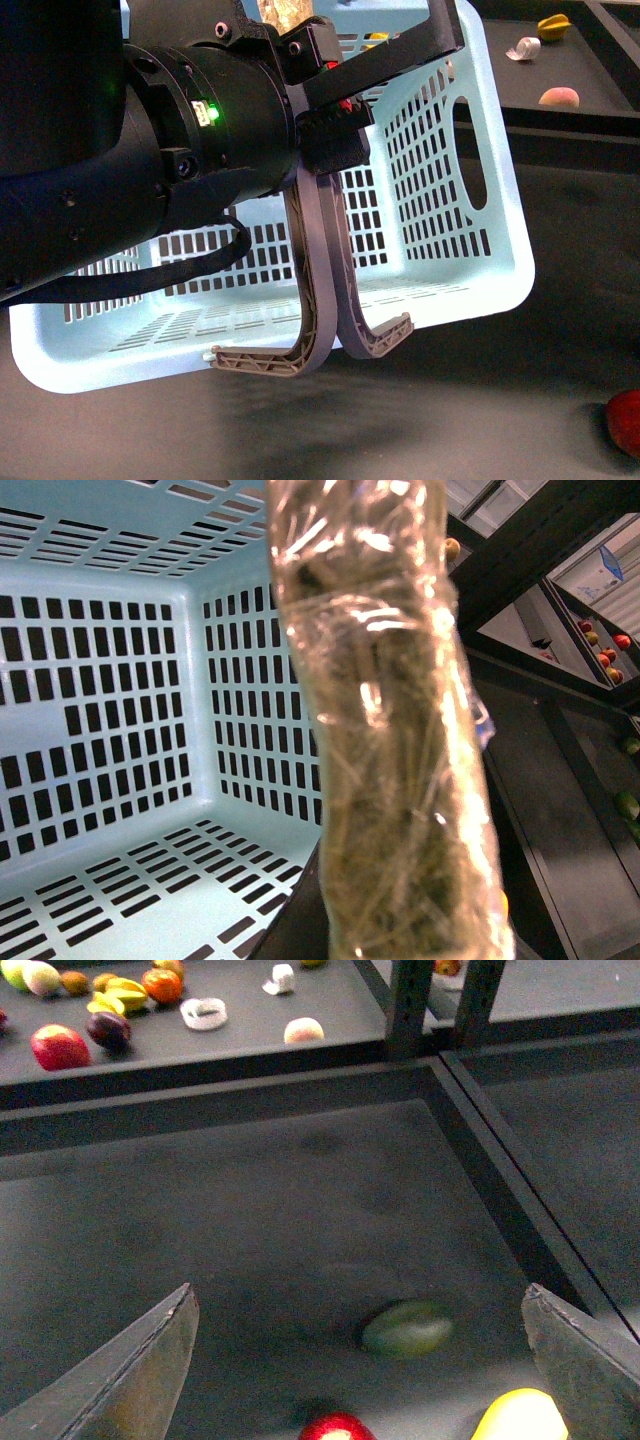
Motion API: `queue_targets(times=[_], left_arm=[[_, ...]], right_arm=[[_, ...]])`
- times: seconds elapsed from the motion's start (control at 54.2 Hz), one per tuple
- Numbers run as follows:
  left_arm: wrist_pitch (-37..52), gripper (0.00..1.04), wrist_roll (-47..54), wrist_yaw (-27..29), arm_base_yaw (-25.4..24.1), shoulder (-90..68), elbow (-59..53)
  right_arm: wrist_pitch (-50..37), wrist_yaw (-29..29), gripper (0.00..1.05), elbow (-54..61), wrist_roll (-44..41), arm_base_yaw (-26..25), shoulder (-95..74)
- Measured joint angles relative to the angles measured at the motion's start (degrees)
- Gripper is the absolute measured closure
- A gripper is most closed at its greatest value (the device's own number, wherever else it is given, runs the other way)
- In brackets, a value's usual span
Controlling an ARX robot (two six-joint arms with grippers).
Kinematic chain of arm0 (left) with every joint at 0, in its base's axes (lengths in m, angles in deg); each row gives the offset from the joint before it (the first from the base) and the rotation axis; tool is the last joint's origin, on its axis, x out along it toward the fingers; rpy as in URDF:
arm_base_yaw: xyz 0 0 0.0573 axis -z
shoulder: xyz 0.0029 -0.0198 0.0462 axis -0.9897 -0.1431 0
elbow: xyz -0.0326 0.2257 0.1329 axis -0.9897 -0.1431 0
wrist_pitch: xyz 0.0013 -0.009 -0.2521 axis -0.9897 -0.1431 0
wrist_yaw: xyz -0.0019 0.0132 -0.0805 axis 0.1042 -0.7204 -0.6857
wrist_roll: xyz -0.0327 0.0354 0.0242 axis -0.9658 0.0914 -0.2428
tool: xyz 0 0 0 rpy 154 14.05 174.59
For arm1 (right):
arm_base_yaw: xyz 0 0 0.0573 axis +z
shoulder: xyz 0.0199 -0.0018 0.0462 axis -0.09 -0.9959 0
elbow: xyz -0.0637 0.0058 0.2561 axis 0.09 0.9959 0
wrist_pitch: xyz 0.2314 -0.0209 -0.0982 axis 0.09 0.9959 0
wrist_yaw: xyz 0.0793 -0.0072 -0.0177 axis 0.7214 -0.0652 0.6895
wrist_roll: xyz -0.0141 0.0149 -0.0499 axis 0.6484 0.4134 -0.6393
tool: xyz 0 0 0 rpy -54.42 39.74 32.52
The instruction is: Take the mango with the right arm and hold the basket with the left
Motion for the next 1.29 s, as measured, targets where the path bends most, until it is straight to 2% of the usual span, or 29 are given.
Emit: queue_targets(times=[0.185,0.517,0.683,0.923,1.052,1.292], left_arm=[[0.00,0.99,0.13,-0.13,0.00,0.00,0.00],[0.00,0.99,0.11,-0.28,0.00,0.00,0.00],[0.00,0.99,0.13,-0.07,0.00,0.00,0.00],[0.00,0.99,0.13,-0.13,0.00,0.00,0.00],[0.00,0.99,0.13,-0.15,0.02,0.00,0.00],[0.00,0.99,0.13,-0.13,0.02,0.00,0.00]], right_arm=[[-7.06,-1.27,0.08,-5.92,0.35,-1.90,-21.51],[-7.21,-5.79,0.08,-17.31,5.88,-5.31,-41.68],[-1.75,-7.30,0.08,-22.03,9.79,-8.22,-45.62],[10.38,-15.06,0.08,-30.88,20.83,-13.38,-52.24],[12.46,-14.69,0.08,-34.12,25.66,-13.38,-54.88],[13.94,-13.92,0.08,-37.70,26.86,-12.31,-59.12]])
